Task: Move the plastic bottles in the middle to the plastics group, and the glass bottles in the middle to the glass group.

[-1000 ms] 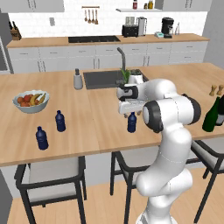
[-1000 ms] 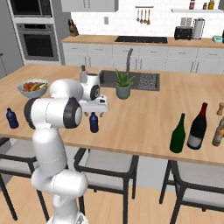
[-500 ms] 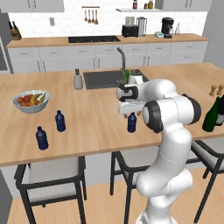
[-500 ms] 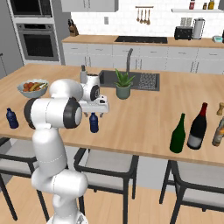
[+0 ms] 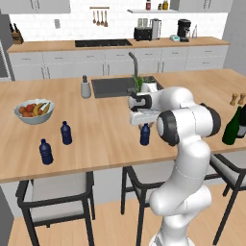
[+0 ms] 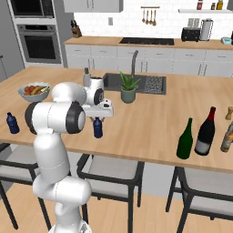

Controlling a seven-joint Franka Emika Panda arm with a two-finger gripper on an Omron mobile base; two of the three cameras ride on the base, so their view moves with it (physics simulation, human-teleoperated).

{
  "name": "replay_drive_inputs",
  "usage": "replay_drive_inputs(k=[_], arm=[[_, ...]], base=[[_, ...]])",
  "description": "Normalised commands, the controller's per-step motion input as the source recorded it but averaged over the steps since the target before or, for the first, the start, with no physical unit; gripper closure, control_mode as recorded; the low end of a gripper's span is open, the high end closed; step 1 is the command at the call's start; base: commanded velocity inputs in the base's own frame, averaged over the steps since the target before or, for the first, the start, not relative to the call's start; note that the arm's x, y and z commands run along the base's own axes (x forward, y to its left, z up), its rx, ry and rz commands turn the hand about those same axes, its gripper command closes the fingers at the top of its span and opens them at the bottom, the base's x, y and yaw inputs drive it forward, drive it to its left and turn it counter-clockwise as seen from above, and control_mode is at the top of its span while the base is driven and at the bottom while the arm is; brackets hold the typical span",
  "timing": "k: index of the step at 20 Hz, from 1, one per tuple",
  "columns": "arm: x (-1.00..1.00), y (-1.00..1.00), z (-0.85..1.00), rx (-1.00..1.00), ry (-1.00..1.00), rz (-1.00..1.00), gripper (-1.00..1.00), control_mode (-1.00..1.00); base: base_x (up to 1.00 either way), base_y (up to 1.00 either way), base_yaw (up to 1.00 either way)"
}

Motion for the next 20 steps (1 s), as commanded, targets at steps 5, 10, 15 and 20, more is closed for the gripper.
replay_drive_inputs(k=[5,10,15,20], arm=[[0.00,0.00,0.00,0.00,0.00,0.00,1.00,-1.00],[0.00,0.02,0.03,0.00,0.00,0.00,1.00,-1.00],[-0.42,0.85,0.48,0.00,-0.03,0.10,1.00,-1.00],[-0.29,1.00,0.35,0.00,-0.02,0.15,1.00,-1.00]], base=[[0.00,0.00,0.00],[0.00,0.00,0.00],[0.00,0.00,0.00],[0.00,0.00,0.00]])
